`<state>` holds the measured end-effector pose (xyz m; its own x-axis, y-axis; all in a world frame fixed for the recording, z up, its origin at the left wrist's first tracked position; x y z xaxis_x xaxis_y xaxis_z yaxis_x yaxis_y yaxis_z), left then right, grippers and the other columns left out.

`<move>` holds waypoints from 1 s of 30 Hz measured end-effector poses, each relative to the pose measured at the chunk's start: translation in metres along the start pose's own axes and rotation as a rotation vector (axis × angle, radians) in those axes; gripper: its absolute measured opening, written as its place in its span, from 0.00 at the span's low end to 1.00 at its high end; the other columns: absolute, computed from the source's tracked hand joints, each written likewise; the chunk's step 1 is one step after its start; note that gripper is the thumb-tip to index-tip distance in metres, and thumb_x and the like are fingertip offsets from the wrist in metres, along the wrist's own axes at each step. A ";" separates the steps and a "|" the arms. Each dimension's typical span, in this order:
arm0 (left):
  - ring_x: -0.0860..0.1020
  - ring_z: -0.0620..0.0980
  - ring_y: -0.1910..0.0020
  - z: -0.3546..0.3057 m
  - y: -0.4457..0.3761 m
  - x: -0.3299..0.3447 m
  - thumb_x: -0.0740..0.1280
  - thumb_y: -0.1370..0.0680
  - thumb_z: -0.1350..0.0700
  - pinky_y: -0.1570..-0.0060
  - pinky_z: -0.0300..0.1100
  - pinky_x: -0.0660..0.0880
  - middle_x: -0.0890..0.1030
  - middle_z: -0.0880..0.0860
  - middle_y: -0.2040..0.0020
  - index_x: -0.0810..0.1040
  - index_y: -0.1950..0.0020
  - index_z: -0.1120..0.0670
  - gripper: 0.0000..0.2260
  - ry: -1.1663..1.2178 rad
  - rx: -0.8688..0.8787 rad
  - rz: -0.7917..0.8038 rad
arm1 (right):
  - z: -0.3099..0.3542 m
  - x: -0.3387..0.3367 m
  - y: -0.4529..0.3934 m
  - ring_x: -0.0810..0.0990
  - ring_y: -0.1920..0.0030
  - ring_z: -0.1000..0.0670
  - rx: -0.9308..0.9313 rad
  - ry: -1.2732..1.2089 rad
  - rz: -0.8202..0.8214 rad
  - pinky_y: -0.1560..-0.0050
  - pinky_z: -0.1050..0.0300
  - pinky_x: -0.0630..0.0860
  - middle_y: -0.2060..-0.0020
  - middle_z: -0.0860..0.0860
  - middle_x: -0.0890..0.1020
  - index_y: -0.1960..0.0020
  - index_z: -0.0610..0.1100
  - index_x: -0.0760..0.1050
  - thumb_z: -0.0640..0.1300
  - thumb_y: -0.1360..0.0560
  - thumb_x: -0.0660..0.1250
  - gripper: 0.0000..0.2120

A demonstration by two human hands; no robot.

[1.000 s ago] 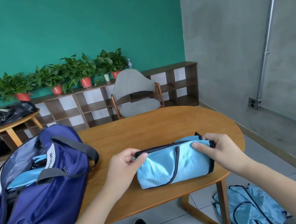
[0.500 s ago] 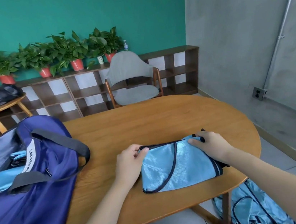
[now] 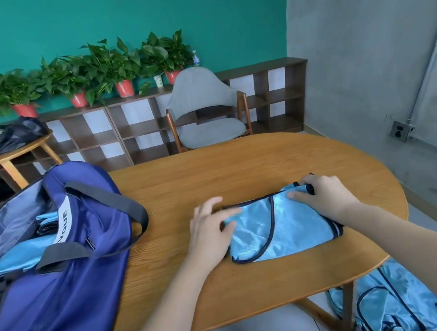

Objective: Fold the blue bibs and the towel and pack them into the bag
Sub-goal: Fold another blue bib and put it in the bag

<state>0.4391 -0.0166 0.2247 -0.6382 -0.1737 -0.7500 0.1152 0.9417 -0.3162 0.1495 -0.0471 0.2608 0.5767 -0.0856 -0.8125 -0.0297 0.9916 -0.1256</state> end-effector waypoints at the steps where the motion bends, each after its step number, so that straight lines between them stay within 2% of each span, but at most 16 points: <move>1: 0.61 0.40 0.28 -0.001 0.000 0.001 0.67 0.18 0.52 0.29 0.46 0.56 0.69 0.38 0.30 0.83 0.43 0.34 0.12 -0.024 0.045 0.044 | 0.001 -0.004 -0.005 0.78 0.60 0.51 -0.004 0.064 -0.019 0.67 0.60 0.71 0.61 0.52 0.80 0.49 0.52 0.75 0.64 0.25 0.69 0.16; 3: 0.61 0.40 0.27 -0.004 0.001 0.003 0.64 0.17 0.49 0.26 0.50 0.51 0.71 0.37 0.30 0.83 0.43 0.33 0.11 -0.095 0.064 0.072 | 0.006 -0.008 -0.010 0.80 0.54 0.48 -0.022 0.192 -0.096 0.58 0.53 0.76 0.54 0.53 0.82 0.43 0.52 0.75 0.64 0.24 0.68 0.19; 5: 0.65 0.39 0.31 -0.006 0.003 0.004 0.63 0.17 0.46 0.26 0.53 0.50 0.74 0.37 0.33 0.82 0.42 0.33 0.11 -0.146 0.034 0.034 | 0.010 -0.005 -0.006 0.79 0.51 0.45 -0.173 0.346 -0.292 0.51 0.49 0.75 0.52 0.52 0.82 0.43 0.49 0.77 0.59 0.23 0.69 0.16; 6: 0.66 0.39 0.34 -0.007 0.004 0.004 0.63 0.17 0.44 0.27 0.53 0.49 0.75 0.37 0.36 0.82 0.42 0.33 0.10 -0.161 0.021 0.007 | 0.013 -0.001 0.001 0.79 0.53 0.44 -0.269 0.412 -0.401 0.52 0.48 0.74 0.55 0.51 0.83 0.45 0.47 0.78 0.55 0.23 0.71 0.13; 8: 0.67 0.40 0.37 -0.009 0.005 0.005 0.63 0.18 0.43 0.28 0.54 0.49 0.75 0.37 0.40 0.83 0.43 0.34 0.10 -0.187 0.018 -0.036 | 0.020 0.013 0.022 0.78 0.63 0.43 -0.374 0.428 -0.559 0.62 0.50 0.74 0.64 0.51 0.80 0.52 0.46 0.80 0.50 0.23 0.72 0.08; 9: 0.67 0.40 0.38 -0.008 0.005 0.005 0.63 0.18 0.43 0.28 0.54 0.49 0.76 0.37 0.43 0.84 0.43 0.35 0.10 -0.197 0.022 -0.056 | 0.023 0.022 0.034 0.77 0.70 0.45 -0.374 0.405 -0.574 0.69 0.53 0.73 0.70 0.52 0.77 0.55 0.46 0.80 0.50 0.24 0.71 0.08; 10: 0.68 0.40 0.40 -0.008 0.006 0.006 0.64 0.19 0.43 0.29 0.53 0.50 0.76 0.37 0.46 0.84 0.44 0.35 0.09 -0.202 0.026 -0.075 | 0.025 0.031 0.045 0.73 0.77 0.46 -0.349 0.393 -0.559 0.75 0.57 0.70 0.76 0.53 0.74 0.58 0.46 0.80 0.51 0.26 0.71 0.09; 12: 0.69 0.41 0.42 -0.008 0.006 0.007 0.66 0.20 0.43 0.30 0.53 0.51 0.76 0.38 0.49 0.85 0.46 0.36 0.08 -0.187 0.029 -0.111 | 0.026 0.045 0.058 0.69 0.83 0.48 -0.248 0.431 -0.471 0.78 0.63 0.64 0.82 0.54 0.68 0.61 0.47 0.78 0.55 0.27 0.73 0.12; 14: 0.68 0.43 0.39 -0.006 0.005 0.007 0.68 0.20 0.45 0.31 0.52 0.53 0.77 0.40 0.45 0.86 0.48 0.38 0.07 -0.164 0.022 -0.135 | 0.024 0.054 0.062 0.73 0.79 0.49 -0.119 0.496 -0.357 0.76 0.62 0.63 0.79 0.54 0.71 0.58 0.49 0.77 0.61 0.25 0.70 0.15; 16: 0.65 0.46 0.31 -0.004 0.003 0.007 0.68 0.20 0.48 0.31 0.52 0.54 0.75 0.44 0.34 0.86 0.46 0.40 0.08 -0.169 -0.009 -0.131 | 0.021 0.058 0.058 0.79 0.68 0.49 -0.097 0.466 -0.335 0.71 0.59 0.68 0.69 0.54 0.78 0.52 0.51 0.77 0.65 0.23 0.64 0.17; 19: 0.60 0.49 0.26 -0.001 0.002 0.004 0.66 0.19 0.53 0.29 0.54 0.55 0.71 0.48 0.27 0.85 0.45 0.42 0.09 -0.142 -0.134 -0.159 | 0.013 0.058 0.044 0.81 0.53 0.47 -0.201 0.351 -0.300 0.52 0.53 0.75 0.56 0.53 0.82 0.44 0.49 0.80 0.62 0.22 0.65 0.18; 22: 0.61 0.51 0.26 0.000 0.002 0.001 0.66 0.21 0.59 0.28 0.56 0.59 0.70 0.50 0.27 0.86 0.46 0.45 0.12 -0.109 -0.224 -0.188 | 0.001 0.046 0.022 0.76 0.38 0.45 -0.218 0.200 -0.092 0.32 0.52 0.68 0.43 0.49 0.81 0.34 0.46 0.78 0.55 0.19 0.65 0.18; 24: 0.64 0.50 0.28 -0.001 0.004 0.001 0.68 0.22 0.63 0.29 0.57 0.66 0.72 0.49 0.29 0.86 0.48 0.46 0.13 -0.053 -0.099 -0.198 | -0.006 0.037 0.008 0.73 0.31 0.47 -0.222 0.113 -0.020 0.24 0.56 0.58 0.34 0.49 0.78 0.29 0.46 0.75 0.50 0.17 0.64 0.18; 26: 0.68 0.45 0.29 -0.003 0.006 0.002 0.69 0.23 0.64 0.35 0.53 0.74 0.75 0.46 0.31 0.86 0.48 0.46 0.14 0.025 0.103 -0.167 | -0.009 0.032 0.002 0.72 0.29 0.50 -0.253 0.083 -0.037 0.24 0.60 0.53 0.31 0.50 0.77 0.27 0.46 0.73 0.48 0.17 0.63 0.19; 28: 0.69 0.41 0.30 -0.008 0.009 0.004 0.68 0.21 0.65 0.38 0.49 0.76 0.77 0.43 0.32 0.87 0.48 0.47 0.14 0.076 0.261 -0.087 | -0.007 0.029 0.007 0.74 0.31 0.52 -0.260 0.014 -0.075 0.28 0.63 0.60 0.32 0.51 0.79 0.29 0.47 0.75 0.51 0.18 0.65 0.19; 30: 0.70 0.39 0.29 -0.011 0.012 0.007 0.67 0.20 0.65 0.33 0.47 0.74 0.79 0.43 0.34 0.87 0.46 0.48 0.14 0.093 0.317 -0.005 | -0.001 0.026 0.020 0.75 0.34 0.57 -0.257 -0.062 -0.076 0.35 0.67 0.66 0.36 0.56 0.80 0.32 0.50 0.78 0.59 0.21 0.65 0.22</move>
<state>0.4281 -0.0030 0.2218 -0.7044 -0.1370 -0.6965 0.3342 0.8016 -0.4957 0.1634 -0.0298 0.2364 0.6335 -0.1446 -0.7601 -0.1865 0.9249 -0.3314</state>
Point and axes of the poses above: each hand's wrist, its own y-axis away from the middle knuckle, its own x-axis out of the palm, z = x × y, the point moved 1 cm from there along -y, towards the middle knuckle
